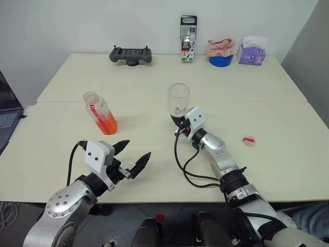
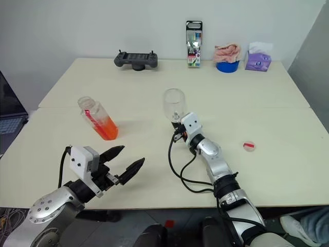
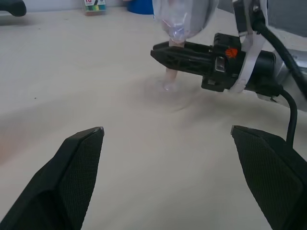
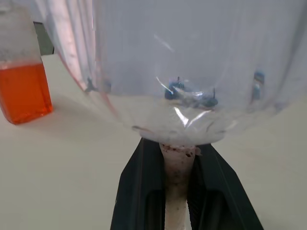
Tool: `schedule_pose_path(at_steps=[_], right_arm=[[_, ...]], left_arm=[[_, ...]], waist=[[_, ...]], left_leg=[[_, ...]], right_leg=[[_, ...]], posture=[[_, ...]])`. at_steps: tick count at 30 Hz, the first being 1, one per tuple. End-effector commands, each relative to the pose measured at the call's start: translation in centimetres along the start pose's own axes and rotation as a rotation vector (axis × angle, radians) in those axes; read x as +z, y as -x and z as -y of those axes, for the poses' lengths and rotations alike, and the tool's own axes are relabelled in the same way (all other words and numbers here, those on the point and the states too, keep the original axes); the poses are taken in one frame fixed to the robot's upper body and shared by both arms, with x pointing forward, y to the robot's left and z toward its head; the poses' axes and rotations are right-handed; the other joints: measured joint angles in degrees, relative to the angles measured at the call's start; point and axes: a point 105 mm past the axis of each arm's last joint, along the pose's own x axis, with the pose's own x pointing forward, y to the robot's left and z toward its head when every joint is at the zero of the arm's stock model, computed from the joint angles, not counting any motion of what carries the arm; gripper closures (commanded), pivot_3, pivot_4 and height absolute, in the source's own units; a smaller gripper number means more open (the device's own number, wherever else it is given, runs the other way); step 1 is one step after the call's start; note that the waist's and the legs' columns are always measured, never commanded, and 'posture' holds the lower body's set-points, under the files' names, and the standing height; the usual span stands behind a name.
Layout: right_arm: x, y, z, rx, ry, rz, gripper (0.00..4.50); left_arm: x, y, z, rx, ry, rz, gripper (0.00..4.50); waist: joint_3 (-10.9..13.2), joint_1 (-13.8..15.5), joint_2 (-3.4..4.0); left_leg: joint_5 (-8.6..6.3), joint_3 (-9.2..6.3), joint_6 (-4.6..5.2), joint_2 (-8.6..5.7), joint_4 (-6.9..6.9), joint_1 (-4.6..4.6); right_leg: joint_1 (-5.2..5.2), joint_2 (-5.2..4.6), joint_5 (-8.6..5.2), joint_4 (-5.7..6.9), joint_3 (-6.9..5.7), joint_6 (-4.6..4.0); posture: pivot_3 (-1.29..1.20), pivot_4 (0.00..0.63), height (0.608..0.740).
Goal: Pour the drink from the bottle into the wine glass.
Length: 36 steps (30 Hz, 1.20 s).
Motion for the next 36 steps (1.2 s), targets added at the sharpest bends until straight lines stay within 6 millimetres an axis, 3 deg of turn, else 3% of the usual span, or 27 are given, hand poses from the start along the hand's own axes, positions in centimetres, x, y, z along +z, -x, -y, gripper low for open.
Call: schedule_pose_path(at_steps=[1,13,18,25,29,36], right_arm=[[0.5,-0.5,-0.4,-0.001,0.011,0.039,4.26],[-2.7,0.3,-0.8,0.027,-0.021,-0.073,4.26],[-2.5,0.4,-0.3,0.023,-0.018,-0.070,2.66],[-2.0,0.6,-0.2,0.043,0.008,-0.061,0.09],[-1.3,1.5,0.2,0.075,0.045,-0.057,0.04],[2.2,6.8,2.4,0.190,0.111,-0.098,0.04]], left_arm=[[0.6,0.5,0.5,-0.015,-0.037,0.010,0.00],[0.1,0.0,0.2,-0.008,-0.033,-0.006,0.00],[0.0,-0.3,0.0,-0.010,-0.031,-0.008,0.00],[-0.3,-0.6,-0.8,0.017,-0.014,0.001,0.00],[-0.6,-0.5,-1.9,0.083,-0.014,0.019,0.00],[-1.0,1.1,-6.1,0.377,-0.074,0.094,0.00]], waist=[[0.00,-0.02,0.00],[-0.10,-0.41,-0.08],[-0.10,-0.51,-0.08],[-0.09,-0.55,-0.07],[-0.09,-0.48,-0.07],[-0.09,0.50,-0.07]], left_leg=[[0.00,0.00,0.00,0.01,0.00,0.00],[0.00,0.02,0.01,0.07,-0.04,0.23],[-0.01,-0.01,0.01,0.06,-0.09,0.35],[-0.01,0.00,0.01,0.07,-0.13,0.36],[-0.01,-0.01,0.01,0.06,-0.13,0.35],[-0.01,-0.03,0.00,0.02,-0.12,0.30]], right_leg=[[0.00,0.01,-0.01,0.00,-0.01,-0.01],[0.15,0.07,-0.04,0.05,0.01,-0.07],[0.32,0.07,-0.07,-0.01,-0.02,-0.11],[0.30,0.07,-0.07,-0.01,-0.02,-0.10],[0.30,0.06,-0.07,-0.02,-0.02,-0.11],[0.30,0.00,-0.12,-0.10,-0.03,-0.01]], posture=[[0.00,0.150,0.740],[0.00,0.150,0.740],[0.00,0.150,0.740],[0.00,0.150,0.740],[0.00,0.150,0.740],[0.00,0.150,0.740]])
